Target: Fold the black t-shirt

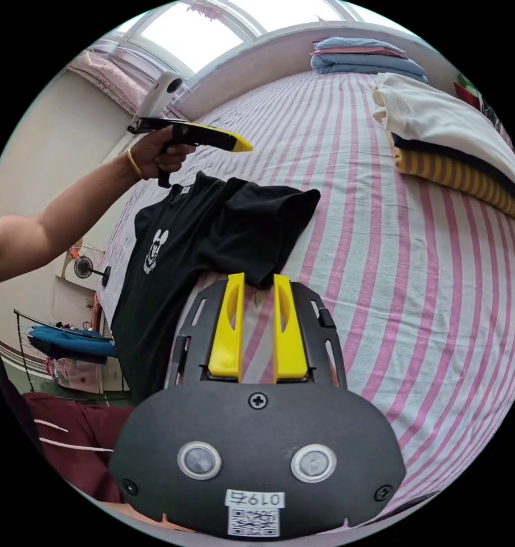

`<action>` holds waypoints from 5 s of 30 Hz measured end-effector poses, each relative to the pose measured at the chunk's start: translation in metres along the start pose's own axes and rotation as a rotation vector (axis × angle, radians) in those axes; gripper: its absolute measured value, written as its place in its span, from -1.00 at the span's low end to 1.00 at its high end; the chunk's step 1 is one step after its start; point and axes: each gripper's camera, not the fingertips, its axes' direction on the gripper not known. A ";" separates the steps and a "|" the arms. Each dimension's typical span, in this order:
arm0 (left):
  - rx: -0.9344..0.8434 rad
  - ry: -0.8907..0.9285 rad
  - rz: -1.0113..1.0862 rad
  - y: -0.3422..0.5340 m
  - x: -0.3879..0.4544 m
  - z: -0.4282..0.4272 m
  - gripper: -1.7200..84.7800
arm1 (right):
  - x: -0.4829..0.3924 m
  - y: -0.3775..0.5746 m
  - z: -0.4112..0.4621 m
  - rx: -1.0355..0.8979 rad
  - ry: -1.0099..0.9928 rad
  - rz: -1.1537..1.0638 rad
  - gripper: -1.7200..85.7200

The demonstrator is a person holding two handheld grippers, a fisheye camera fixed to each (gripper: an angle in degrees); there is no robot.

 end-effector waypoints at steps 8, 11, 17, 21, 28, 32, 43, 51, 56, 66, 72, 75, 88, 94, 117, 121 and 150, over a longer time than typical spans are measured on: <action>-0.177 -0.089 0.332 -0.088 0.069 0.047 -0.90 | -0.001 -0.003 0.010 -0.035 -0.092 -0.049 -0.79; -0.250 -0.021 0.351 -0.113 0.072 0.056 -0.86 | -0.001 -0.004 0.014 -0.038 -0.110 -0.054 -0.80; -0.360 0.034 0.351 -0.152 0.078 0.073 -0.78 | -0.005 -0.005 0.019 -0.037 -0.124 -0.053 -0.90; -0.397 0.066 0.354 -0.171 0.087 0.077 -0.76 | -0.013 -0.005 0.019 -0.035 -0.115 -0.070 -0.96; -0.396 0.113 0.370 -0.206 0.101 0.063 -0.88 | -0.024 -0.005 0.018 -0.008 -0.102 -0.080 -0.97; -0.470 0.108 0.401 -0.219 0.118 0.073 -0.82 | -0.030 -0.001 0.018 -0.008 -0.098 -0.090 -0.97; -0.508 -0.023 0.521 -0.242 0.165 0.089 -0.85 | -0.044 0.012 0.017 0.008 -0.090 -0.077 -0.97; -0.461 0.011 0.486 -0.258 0.164 0.079 -0.94 | -0.060 0.030 0.006 0.045 -0.025 -0.088 -0.98; -0.396 0.107 0.317 -0.261 0.136 0.074 -0.95 | -0.059 0.058 0.010 0.079 0.032 -0.033 -0.97; -0.447 0.134 0.214 -0.262 0.125 0.097 -0.95 | -0.052 0.049 0.012 0.002 -0.032 -0.138 -0.84; -0.453 0.181 0.199 -0.259 0.118 0.098 -0.94 | -0.012 0.034 0.012 -0.001 -0.185 -0.026 -0.80; -0.435 0.210 0.182 -0.253 0.111 0.097 -0.94 | -0.008 0.026 0.023 -0.076 -0.173 -0.063 -0.91; -0.371 0.248 -0.039 -0.217 0.068 0.103 -0.94 | 0.040 0.053 0.003 -0.047 -0.249 0.122 -0.90; -0.410 0.292 0.003 -0.209 0.067 0.102 -0.93 | 0.040 0.042 -0.037 0.041 -0.146 0.121 -0.82; -0.160 0.294 -0.017 -0.120 0.054 0.044 -0.94 | 0.037 -0.066 -0.035 -0.005 0.180 0.091 -0.97; -0.144 0.183 0.016 -0.089 0.075 0.023 -0.94 | 0.027 -0.073 -0.042 -0.032 0.252 0.039 -0.95; 0.031 -0.163 -0.197 0.197 0.342 0.075 -0.94 | 0.071 -0.159 -0.125 -0.062 -0.050 0.343 -0.97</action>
